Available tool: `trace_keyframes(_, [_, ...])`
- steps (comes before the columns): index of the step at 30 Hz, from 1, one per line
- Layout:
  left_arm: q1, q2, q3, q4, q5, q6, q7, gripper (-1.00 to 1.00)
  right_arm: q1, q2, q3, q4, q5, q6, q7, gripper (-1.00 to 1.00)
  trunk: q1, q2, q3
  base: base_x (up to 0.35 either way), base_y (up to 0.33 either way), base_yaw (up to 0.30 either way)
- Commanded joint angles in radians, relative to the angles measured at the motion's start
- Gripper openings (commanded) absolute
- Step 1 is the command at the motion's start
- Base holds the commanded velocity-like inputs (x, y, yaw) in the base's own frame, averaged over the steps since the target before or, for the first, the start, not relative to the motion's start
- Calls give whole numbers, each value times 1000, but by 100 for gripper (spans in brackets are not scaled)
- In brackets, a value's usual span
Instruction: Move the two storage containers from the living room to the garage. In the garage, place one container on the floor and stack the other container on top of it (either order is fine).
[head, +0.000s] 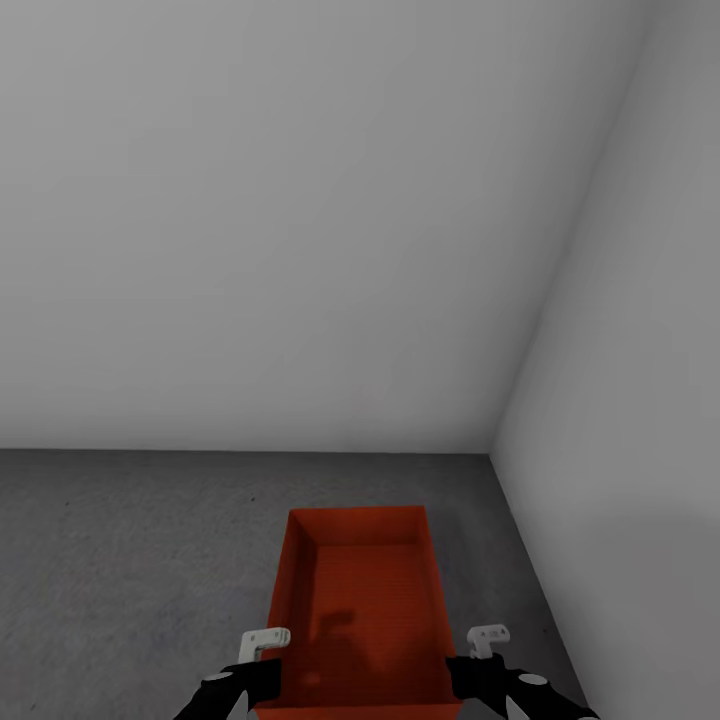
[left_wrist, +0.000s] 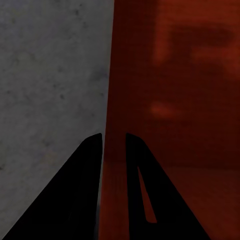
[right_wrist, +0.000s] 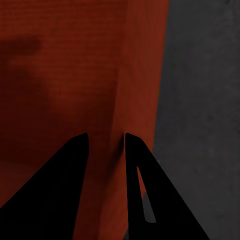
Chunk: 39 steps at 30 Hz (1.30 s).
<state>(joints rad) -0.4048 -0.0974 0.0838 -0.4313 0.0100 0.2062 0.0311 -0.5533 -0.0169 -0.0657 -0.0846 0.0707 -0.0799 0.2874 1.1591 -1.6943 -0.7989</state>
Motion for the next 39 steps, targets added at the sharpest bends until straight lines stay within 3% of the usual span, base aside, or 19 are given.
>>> trace_keyframes(1, [0,-2,-7,-4,7,-13,6,-100,0,0,-19,4,17,61,4,-100,4,-8,-4,0,0,0])
trace_keyframes(20, [0,-4,-7,-4,7,-12,6,-100,0,0,-18,4,17,61,4,-100,77,-141,-64,0,0,0])
trace_keyframes(32, [0,-3,-7,-4,7,-11,6,-100,0,0,-18,4,17,61,4,-100,77,-141,-64,0,0,0])
trace_keyframes(39, [0,-4,-7,-4,7,-12,6,-100,0,0,-18,4,17,61,4,-100,104,-190,-85,0,0,0])
